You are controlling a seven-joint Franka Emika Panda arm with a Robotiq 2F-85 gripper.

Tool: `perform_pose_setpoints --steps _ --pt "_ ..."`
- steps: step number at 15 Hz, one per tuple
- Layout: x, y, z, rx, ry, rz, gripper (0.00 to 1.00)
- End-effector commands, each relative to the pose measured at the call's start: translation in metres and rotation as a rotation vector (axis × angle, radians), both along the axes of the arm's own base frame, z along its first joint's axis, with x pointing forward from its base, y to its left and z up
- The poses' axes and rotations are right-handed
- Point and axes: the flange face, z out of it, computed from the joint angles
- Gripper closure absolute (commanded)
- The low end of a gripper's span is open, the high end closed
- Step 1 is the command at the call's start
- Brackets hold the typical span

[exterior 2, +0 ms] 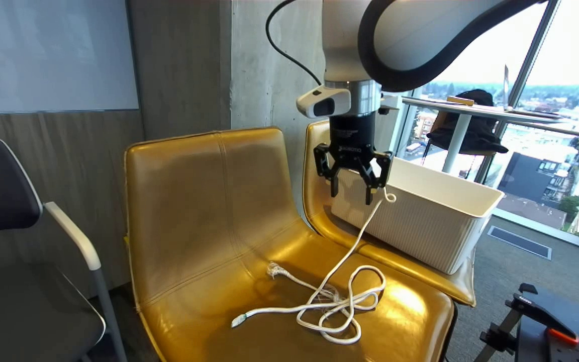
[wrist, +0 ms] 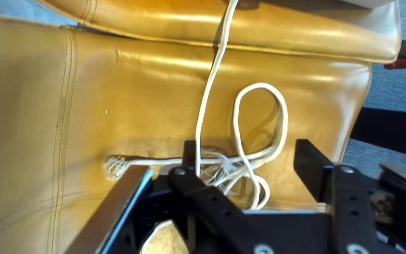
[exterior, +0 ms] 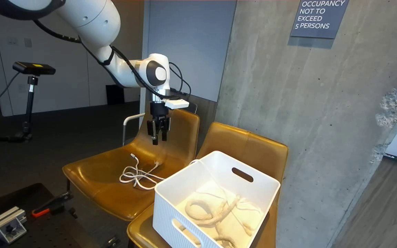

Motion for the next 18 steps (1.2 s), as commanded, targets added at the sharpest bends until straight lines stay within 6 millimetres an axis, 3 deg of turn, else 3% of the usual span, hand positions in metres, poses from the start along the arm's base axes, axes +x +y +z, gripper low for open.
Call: perform_pose_setpoints --steps 1,5,7,12,13,14,18 --pt "0.005 -0.050 -0.009 -0.044 -0.008 0.022 0.01" --pt "0.005 -0.108 -0.028 -0.082 0.008 0.014 0.00" --pt "0.004 -0.127 -0.040 -0.092 0.020 0.012 0.00" --pt "0.001 -0.156 -0.057 -0.108 0.043 0.010 0.00" --pt "0.001 -0.158 -0.060 -0.110 0.043 0.009 0.25" --pt "0.001 -0.157 -0.059 -0.107 0.040 0.011 0.28" --pt "0.001 -0.152 -0.060 -0.100 0.036 0.016 0.58"
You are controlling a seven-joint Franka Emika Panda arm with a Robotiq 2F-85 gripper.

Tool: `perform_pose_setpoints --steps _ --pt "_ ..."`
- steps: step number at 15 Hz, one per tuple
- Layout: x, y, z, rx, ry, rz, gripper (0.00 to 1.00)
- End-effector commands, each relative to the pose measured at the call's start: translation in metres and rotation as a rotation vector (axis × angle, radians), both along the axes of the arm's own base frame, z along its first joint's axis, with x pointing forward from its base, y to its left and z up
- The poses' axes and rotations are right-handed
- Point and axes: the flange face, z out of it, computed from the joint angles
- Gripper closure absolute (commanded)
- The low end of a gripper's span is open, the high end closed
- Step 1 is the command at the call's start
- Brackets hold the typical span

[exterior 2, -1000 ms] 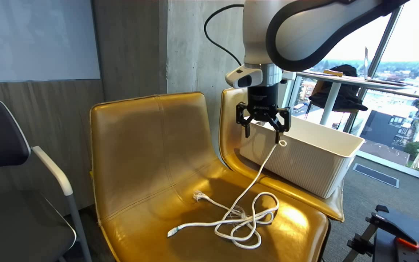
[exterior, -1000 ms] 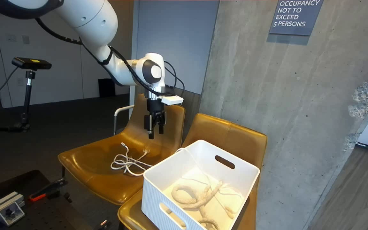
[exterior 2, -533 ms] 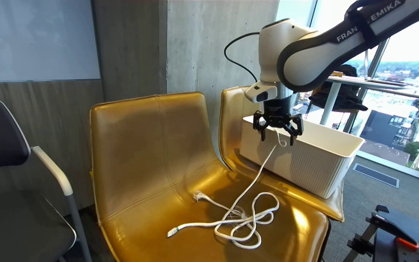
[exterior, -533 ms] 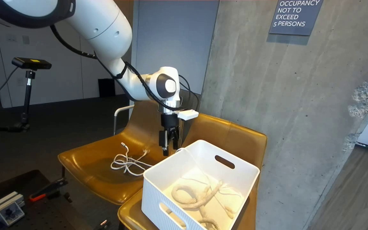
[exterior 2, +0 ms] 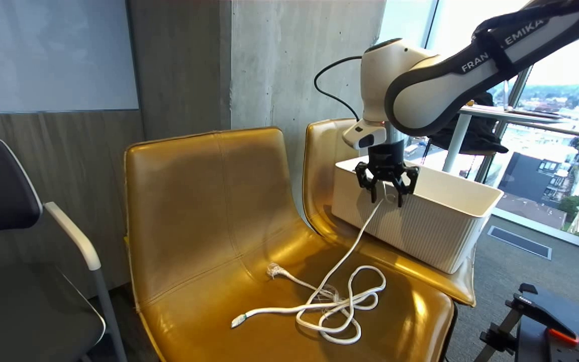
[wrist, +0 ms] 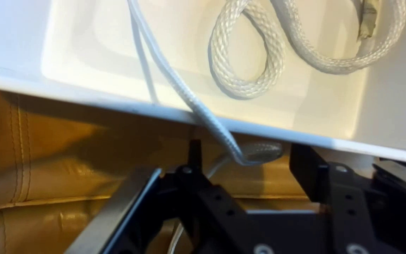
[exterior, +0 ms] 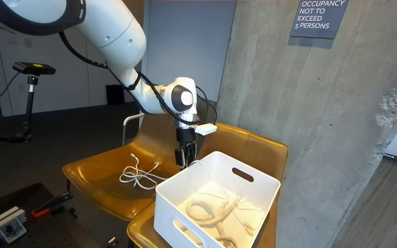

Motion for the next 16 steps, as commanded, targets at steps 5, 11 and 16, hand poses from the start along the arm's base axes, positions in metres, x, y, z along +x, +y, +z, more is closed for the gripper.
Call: perform_pose_setpoints --steps 5,11,16 --pt "0.003 0.003 0.001 -0.009 -0.017 0.042 0.96" --pt "-0.003 0.038 0.032 -0.007 -0.051 0.077 0.98" --pt "-0.025 0.143 0.071 0.035 -0.101 0.186 0.98"
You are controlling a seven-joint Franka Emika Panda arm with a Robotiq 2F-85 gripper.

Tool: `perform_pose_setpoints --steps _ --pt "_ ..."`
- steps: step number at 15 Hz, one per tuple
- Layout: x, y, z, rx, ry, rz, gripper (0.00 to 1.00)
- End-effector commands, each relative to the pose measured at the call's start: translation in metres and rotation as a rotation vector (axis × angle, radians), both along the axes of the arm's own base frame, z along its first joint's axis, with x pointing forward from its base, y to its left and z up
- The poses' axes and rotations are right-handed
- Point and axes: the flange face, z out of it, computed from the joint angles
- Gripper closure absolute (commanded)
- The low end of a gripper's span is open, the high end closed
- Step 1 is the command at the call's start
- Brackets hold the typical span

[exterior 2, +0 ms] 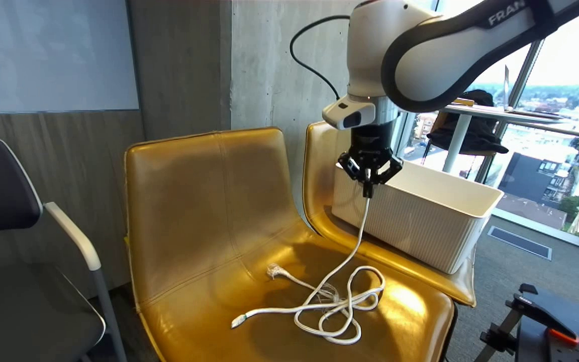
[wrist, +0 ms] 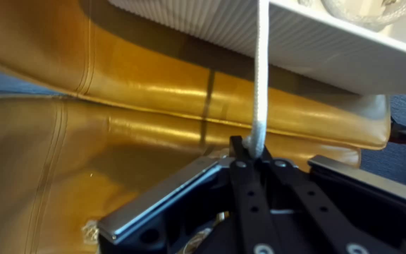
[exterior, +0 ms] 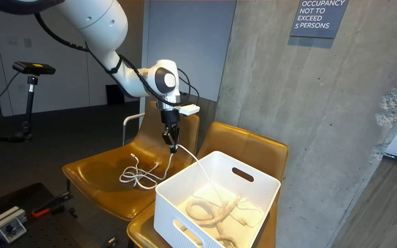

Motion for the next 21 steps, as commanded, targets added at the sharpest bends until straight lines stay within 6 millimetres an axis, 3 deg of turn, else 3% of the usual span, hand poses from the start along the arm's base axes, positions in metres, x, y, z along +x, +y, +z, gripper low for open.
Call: perform_pose_setpoints --steps 1,4,8,12,15,19,21 --pt "-0.029 0.075 0.027 0.016 -0.042 0.089 0.98" --pt "-0.044 0.139 0.034 0.031 -0.043 0.166 0.98" --pt "-0.063 0.214 0.021 0.047 -0.019 0.265 0.98" --pt "-0.080 0.289 -0.003 0.062 0.018 0.366 0.98" --pt "-0.080 0.338 -0.022 0.071 0.038 0.427 0.98" --pt "-0.056 0.363 -0.022 0.091 0.026 0.452 0.98" --pt "-0.037 0.357 -0.020 0.094 0.017 0.439 0.98"
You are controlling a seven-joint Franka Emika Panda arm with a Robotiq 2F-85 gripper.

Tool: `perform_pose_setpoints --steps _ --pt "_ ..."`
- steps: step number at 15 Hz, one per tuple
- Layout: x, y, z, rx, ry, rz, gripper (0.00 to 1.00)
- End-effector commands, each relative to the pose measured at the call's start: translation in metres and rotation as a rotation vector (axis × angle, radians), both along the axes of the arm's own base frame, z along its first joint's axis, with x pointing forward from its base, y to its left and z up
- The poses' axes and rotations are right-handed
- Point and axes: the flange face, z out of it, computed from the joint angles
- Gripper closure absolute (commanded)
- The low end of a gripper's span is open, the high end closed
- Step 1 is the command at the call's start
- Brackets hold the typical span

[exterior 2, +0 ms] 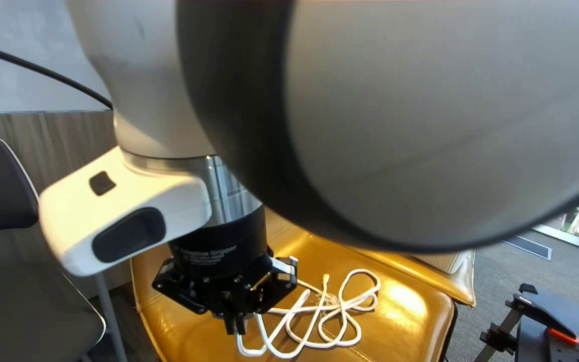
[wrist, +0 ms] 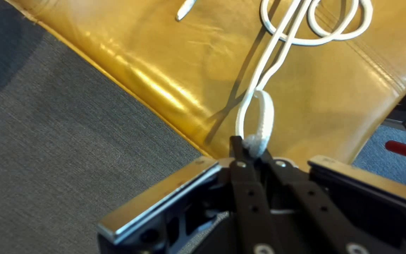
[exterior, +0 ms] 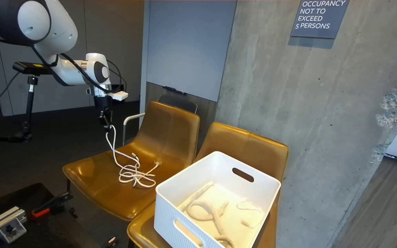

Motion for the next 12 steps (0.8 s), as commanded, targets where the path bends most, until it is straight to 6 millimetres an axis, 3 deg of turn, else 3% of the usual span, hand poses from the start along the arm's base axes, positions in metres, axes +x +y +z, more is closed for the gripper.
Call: perform_pose_setpoints --steps 1,4,7,9,12 --pt "0.042 -0.011 0.008 -0.011 -0.016 -0.014 0.98" --pt "0.079 -0.063 0.013 -0.024 -0.027 -0.084 0.98" --pt "0.106 -0.136 0.007 -0.034 -0.016 -0.186 0.98" --pt "0.106 -0.183 -0.002 -0.015 0.037 -0.265 0.98" --pt "0.100 -0.230 -0.011 0.046 0.101 -0.361 0.98"
